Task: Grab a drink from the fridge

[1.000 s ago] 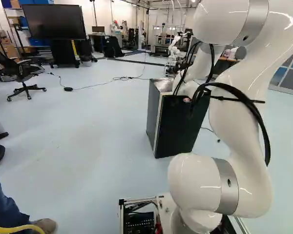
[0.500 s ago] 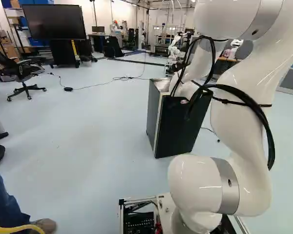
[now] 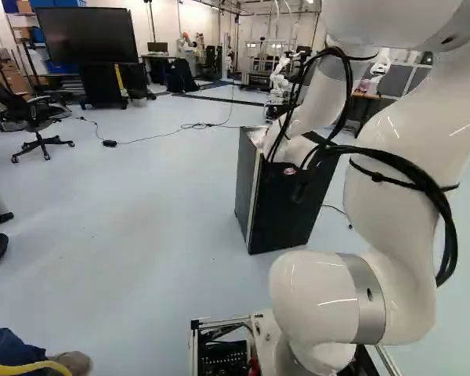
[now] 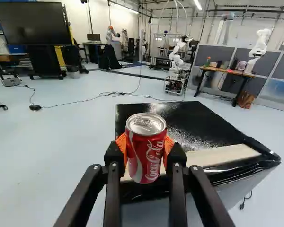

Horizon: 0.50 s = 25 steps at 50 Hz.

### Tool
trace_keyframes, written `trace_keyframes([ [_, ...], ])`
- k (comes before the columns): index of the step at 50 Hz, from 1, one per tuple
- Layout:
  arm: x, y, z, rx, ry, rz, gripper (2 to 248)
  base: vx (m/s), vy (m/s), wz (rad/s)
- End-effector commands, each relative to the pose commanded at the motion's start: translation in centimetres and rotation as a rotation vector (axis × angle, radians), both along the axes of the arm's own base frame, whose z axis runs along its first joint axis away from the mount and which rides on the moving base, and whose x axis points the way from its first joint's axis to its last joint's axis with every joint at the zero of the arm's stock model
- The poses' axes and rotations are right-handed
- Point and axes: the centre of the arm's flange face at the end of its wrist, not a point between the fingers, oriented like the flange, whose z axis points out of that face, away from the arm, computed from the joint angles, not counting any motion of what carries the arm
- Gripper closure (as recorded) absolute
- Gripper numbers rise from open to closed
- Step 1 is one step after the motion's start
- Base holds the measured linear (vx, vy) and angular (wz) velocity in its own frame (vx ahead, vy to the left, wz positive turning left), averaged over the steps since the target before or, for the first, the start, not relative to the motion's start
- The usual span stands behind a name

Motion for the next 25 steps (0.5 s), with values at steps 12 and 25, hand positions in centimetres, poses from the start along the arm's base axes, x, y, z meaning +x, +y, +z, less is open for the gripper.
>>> trace_keyframes([
  [12, -4.1, 2.5, -0.4, 0.013, 0.031, 0.025, 155, 0.0, 0.0, 0.0],
  [25, -8.0, 4.6, -1.2, 0.025, 0.061, 0.048, 155, 0.0, 0.0, 0.0],
])
